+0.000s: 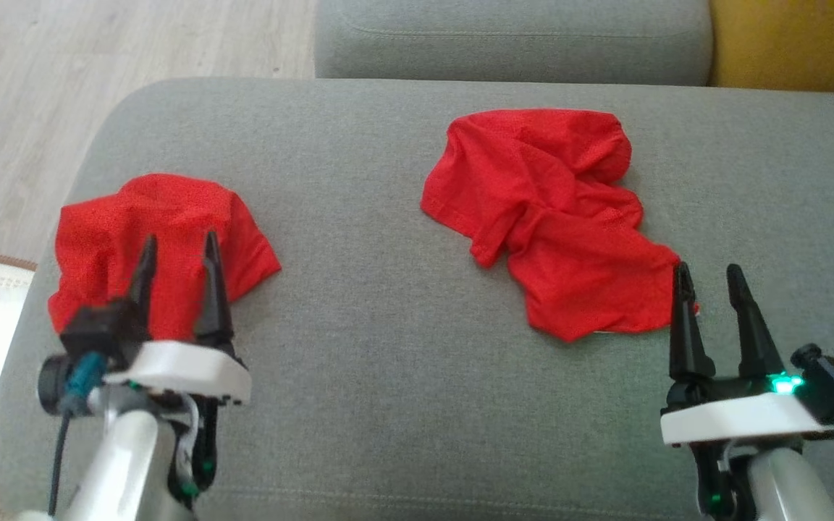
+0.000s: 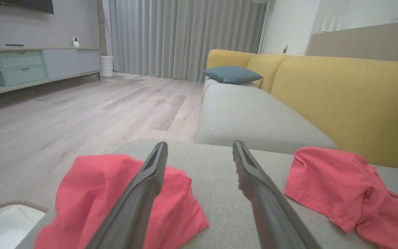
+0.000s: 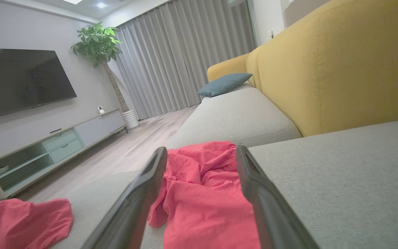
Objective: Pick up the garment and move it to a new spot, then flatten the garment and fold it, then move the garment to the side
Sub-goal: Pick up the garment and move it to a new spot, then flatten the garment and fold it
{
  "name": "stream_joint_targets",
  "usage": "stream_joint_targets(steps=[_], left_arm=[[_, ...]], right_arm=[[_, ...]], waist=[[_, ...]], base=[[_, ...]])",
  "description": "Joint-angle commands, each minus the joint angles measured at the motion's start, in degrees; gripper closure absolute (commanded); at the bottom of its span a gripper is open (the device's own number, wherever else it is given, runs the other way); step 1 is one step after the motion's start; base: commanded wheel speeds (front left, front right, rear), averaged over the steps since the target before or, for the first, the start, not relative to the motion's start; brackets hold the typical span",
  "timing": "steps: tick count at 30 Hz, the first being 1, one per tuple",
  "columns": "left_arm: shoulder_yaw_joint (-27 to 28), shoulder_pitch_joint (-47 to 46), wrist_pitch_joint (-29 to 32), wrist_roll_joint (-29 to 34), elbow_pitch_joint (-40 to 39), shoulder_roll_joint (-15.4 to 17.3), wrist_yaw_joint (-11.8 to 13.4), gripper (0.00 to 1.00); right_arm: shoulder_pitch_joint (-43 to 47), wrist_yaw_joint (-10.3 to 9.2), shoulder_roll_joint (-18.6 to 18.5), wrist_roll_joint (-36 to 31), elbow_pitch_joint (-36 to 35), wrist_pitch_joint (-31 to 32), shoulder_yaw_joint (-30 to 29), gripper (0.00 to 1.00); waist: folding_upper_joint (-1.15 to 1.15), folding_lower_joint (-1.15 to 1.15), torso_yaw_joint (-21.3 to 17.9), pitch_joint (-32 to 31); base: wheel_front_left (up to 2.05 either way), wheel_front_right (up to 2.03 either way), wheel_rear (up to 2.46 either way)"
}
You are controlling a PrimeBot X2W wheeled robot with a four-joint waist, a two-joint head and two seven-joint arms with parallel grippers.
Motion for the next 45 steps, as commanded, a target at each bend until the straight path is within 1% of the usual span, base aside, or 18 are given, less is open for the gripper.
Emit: stream_joint_targets(steps=[1, 4, 7, 9, 13, 20, 26, 34, 35, 36, 37, 39, 40, 41, 42, 43, 44, 45], left_arm=[[2.1, -2.2, -0.3, 0.3, -2.9, 0.4, 0.3, 0.0], [1.9, -1.5, -0.3, 0.5, -3.4, -0.2, 0.3, 0.0], [0.7, -1.2, -0.3, 1.0, -3.8, -1.0, -0.4, 0.0], [-0.1, -1.2, -0.3, 1.3, -3.8, -1.5, -1.0, 0.0], [-1.2, -2.0, -0.3, 1.8, -3.0, -2.1, -2.0, 0.0], [-1.0, -3.2, -0.3, 2.2, -3.5, -4.0, -2.9, 0.0], [-0.7, -3.2, -0.3, 2.8, -3.8, -5.5, -3.9, 0.0], [-0.4, -3.4, -0.3, 3.2, -3.7, -6.8, -4.9, 0.0], [-0.3, -3.4, -0.3, 3.2, -3.7, -6.8, -5.0, 0.0], [-0.2, -3.5, -0.3, 3.3, -3.7, -6.9, -5.0, 0.0], [-0.1, -3.5, -0.3, 3.3, -3.6, -7.0, -5.1, 0.0], [0.0, -3.4, -0.3, 3.6, -3.5, -7.1, -5.1, 0.0], [0.2, -3.3, -0.3, 3.8, -3.2, -7.1, -5.2, 0.0], [0.3, -3.2, -0.3, 3.9, -3.0, -7.1, -5.2, 0.0], [0.3, -3.2, -0.3, 3.9, -3.0, -7.1, -5.2, 0.0], [0.5, -2.9, -0.3, 4.2, -3.0, -7.2, -5.3, 0.0], [0.5, -2.9, -0.3, 4.2, -3.0, -7.2, -5.3, 0.0], [0.8, -2.4, -0.3, 4.4, -3.0, -7.2, -5.3, 0.0]], right_arm=[[-1.2, 0.44, -0.4, -0.5, -1.6, -0.6, 1.5, 0.0], [-1.4, 0.44, -0.4, -0.8, -1.7, -0.6, 2.0, 0.0], [-2.5, 0.44, -0.4, -1.3, -1.0, -0.6, 4.5, 0.0], [-3.7, 0.44, -0.4, 1.6, 1.3, 1.7, 7.8, 0.0], [-8.1, 0.44, -0.4, 2.2, 5.7, 5.0, 10.6, 0.0], [-15.8, 0.44, -0.4, 5.1, 17.9, 9.0, 9.0, 0.0], [-22.6, 0.44, -0.4, 5.2, 27.8, 8.5, 7.8, 0.0], [-30.6, 0.44, -0.4, 2.5, 40.4, 6.7, 3.3, 0.0], [-31.5, 0.44, -0.4, 2.6, 41.6, 6.5, 3.3, 0.09], [-32.3, 0.44, -0.4, 2.9, 42.7, 6.2, 3.5, 0.7], [-33.1, 0.44, -0.4, 3.4, 43.2, 5.9, 4.6, 1.0], [-34.3, 0.44, -0.4, 5.5, 43.1, 5.3, 8.1, 1.0], [-34.8, 0.44, -0.4, 8.9, 41.3, 4.7, 13.1, 1.0], [-35.0, 0.44, -0.4, 10.7, 40.0, 4.5, 15.5, 1.0], [-35.0, 0.44, -0.4, 10.7, 40.0, 4.5, 15.5, 1.0], [-35.4, 0.44, -0.4, 14.0, 37.1, 4.0, 20.0, 1.0], [-35.4, 0.44, -0.4, 14.0, 37.1, 4.0, 20.0, 1.0], [-36.2, 0.44, -0.4, 17.5, 33.7, 3.3, 23.5, 1.0]], waist=[[0.0, 0.0, 0.8, 0.0], [0.0, 0.0, 1.6, 0.3], [0.0, 0.0, 3.3, 1.2], [0.0, 0.0, 4.6, 2.0], [0.0, 0.0, 7.2, 3.8], [0.0, 0.0, 12.4, 6.8], [0.0, 0.0, 16.1, 9.1], [0.0, 0.0, 19.0, 11.3], [0.0, 0.0, 19.1, 11.5], [0.0, 0.0, 19.2, 11.6], [0.0, 0.0, 19.2, 11.6], [0.0, 0.0, 19.0, 11.4], [0.0, 0.0, 18.6, 10.6], [0.0, 0.0, 18.3, 10.1], [0.0, 0.0, 18.3, 10.1], [0.0, 0.0, 17.6, 8.7], [0.0, 0.0, 17.6, 8.7], [0.0, 0.0, 16.6, 6.9]], base=[[0.0, 0.0, 0.0], [0.0, 0.0, 0.0], [0.0, 0.0, 0.0], [0.0, 0.0, 0.0], [0.0, 0.0, 0.0], [0.0, 0.0, 0.0], [0.0, 0.0, 0.0], [0.0, 0.0, 0.0], [0.0, 0.0, 0.0], [0.0, 0.0, 0.0], [0.0, 0.0, 0.0], [0.0, 0.0, 0.0], [0.0, 0.0, 0.0], [0.0, 0.0, 0.0], [0.0, 0.0, 0.0], [0.0, 0.0, 0.0], [0.0, 0.0, 0.0], [0.0, 0.0, 0.0]])
